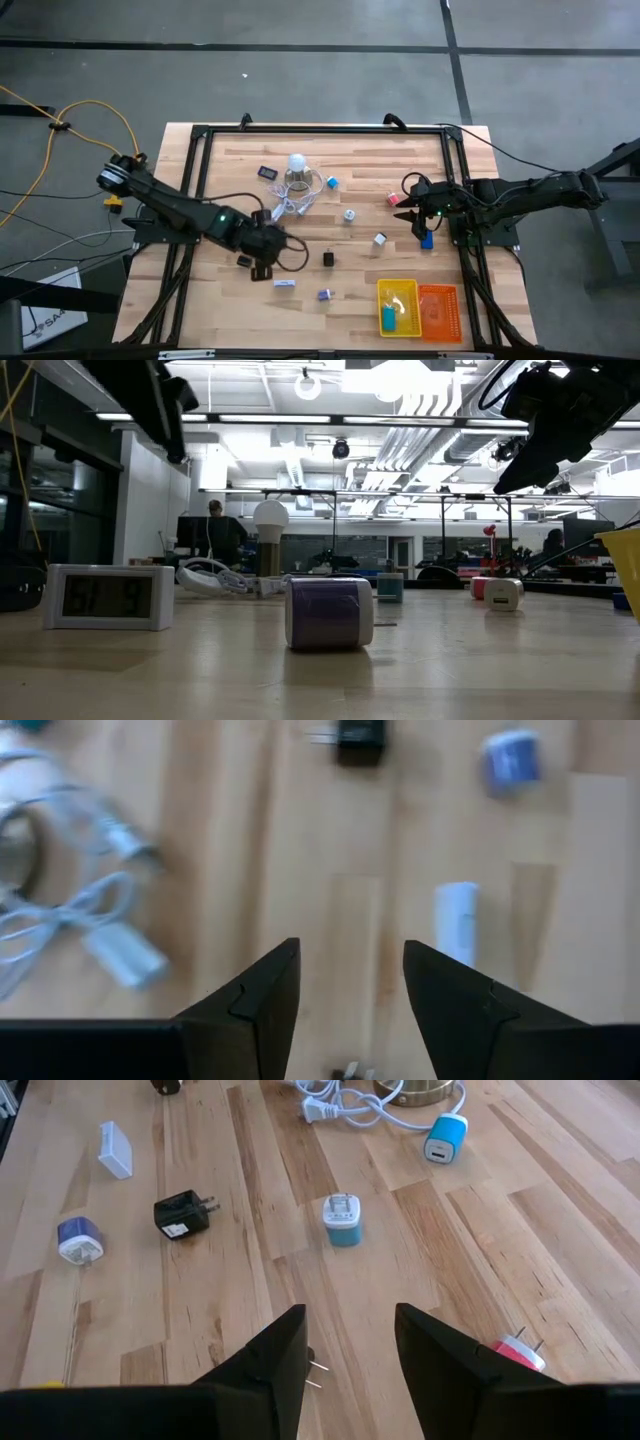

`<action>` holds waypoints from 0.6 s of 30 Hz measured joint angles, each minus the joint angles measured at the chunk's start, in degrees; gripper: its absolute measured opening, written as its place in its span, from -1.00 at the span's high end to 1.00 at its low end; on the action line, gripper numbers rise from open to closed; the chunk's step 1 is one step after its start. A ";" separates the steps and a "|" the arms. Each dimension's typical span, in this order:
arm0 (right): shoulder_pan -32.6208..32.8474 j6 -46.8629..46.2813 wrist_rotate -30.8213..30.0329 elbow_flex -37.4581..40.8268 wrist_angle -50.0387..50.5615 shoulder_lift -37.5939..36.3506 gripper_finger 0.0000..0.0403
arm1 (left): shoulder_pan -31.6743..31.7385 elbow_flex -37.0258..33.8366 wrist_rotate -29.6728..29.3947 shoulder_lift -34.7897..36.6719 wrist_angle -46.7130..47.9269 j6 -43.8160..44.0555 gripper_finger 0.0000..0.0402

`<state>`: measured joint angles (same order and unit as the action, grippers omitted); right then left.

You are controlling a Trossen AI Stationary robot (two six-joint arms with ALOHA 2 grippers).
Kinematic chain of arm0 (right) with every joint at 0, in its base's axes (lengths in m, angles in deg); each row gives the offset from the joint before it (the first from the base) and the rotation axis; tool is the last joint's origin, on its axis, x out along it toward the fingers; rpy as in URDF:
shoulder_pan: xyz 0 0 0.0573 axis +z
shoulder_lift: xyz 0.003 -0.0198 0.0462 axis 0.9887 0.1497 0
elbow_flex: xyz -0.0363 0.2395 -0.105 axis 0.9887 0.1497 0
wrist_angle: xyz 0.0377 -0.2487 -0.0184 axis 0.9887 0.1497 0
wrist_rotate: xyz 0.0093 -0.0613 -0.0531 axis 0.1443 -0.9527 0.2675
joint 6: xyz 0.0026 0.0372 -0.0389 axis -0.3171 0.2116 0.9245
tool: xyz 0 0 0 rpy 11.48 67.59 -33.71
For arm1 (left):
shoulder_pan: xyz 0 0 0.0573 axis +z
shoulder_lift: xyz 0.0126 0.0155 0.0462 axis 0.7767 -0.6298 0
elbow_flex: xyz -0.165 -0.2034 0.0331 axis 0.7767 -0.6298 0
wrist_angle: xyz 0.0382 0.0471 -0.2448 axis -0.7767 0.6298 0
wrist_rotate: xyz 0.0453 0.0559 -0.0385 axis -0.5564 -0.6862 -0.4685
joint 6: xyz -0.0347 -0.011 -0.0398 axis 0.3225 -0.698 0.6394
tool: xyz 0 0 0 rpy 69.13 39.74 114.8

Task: Pick & Place Office items
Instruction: Put the white digital clock into the yellow basket

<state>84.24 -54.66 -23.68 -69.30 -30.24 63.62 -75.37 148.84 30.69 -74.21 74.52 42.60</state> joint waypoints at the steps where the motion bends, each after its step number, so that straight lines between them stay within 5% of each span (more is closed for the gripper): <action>1: -0.02 0.00 0.00 0.00 -0.01 0.00 0.30 | -0.46 -0.80 0.89 0.04 -1.45 -0.50 0.15; 8: -0.02 0.00 -0.02 0.01 -0.01 0.00 0.30 | -5.56 -5.25 1.59 0.04 -7.83 -1.56 0.15; 18: -0.01 0.00 -0.01 0.00 -0.01 0.00 0.30 | -11.63 -6.52 -11.51 -0.50 -9.70 1.49 0.15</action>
<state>84.23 -54.66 -23.69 -69.30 -30.25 63.62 -87.00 142.32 19.18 -74.70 64.82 44.09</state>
